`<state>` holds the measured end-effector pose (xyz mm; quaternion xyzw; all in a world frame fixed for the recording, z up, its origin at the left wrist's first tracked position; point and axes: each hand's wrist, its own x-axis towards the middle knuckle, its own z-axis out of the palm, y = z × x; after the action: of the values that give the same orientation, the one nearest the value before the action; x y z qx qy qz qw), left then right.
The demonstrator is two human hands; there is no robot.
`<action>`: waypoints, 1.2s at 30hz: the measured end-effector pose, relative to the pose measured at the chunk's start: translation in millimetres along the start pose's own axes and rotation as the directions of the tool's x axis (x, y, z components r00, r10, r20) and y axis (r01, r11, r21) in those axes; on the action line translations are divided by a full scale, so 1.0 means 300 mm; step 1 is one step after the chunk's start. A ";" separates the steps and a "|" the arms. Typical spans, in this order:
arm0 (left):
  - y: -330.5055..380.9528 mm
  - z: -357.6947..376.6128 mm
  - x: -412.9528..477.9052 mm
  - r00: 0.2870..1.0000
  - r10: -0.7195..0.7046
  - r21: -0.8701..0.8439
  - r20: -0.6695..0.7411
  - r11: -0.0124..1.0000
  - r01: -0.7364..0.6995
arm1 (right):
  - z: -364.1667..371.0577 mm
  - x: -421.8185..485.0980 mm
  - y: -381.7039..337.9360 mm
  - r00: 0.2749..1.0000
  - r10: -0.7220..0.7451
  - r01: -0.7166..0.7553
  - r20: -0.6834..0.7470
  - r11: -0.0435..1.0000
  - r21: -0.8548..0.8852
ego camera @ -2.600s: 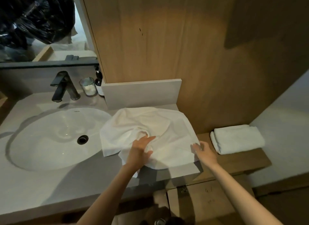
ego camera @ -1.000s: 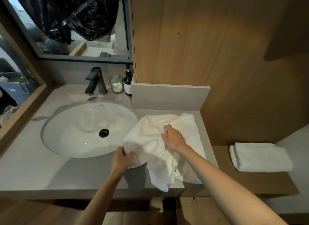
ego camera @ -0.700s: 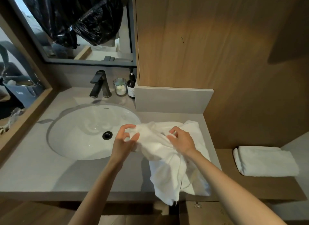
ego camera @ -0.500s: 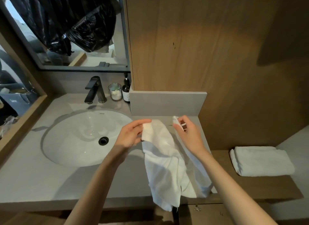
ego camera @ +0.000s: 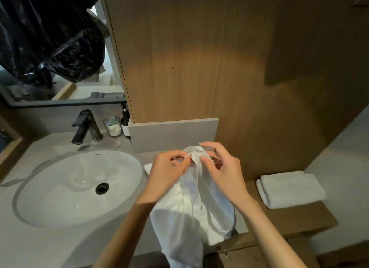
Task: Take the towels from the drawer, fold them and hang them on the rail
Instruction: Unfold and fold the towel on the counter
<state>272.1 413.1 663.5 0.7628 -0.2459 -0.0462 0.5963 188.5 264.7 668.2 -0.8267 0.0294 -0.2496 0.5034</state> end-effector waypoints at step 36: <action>-0.140 0.152 0.037 0.995 0.002 0.454 0.096 0.890 -0.045 | -0.433 0.099 -0.030 0.990 -0.134 0.138 -0.040 0.982 0.128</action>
<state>278.5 374.8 613.9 0.8752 -0.2865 -0.0154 0.3894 155.2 154.0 735.2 -0.7880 -0.0358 -0.2979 0.5376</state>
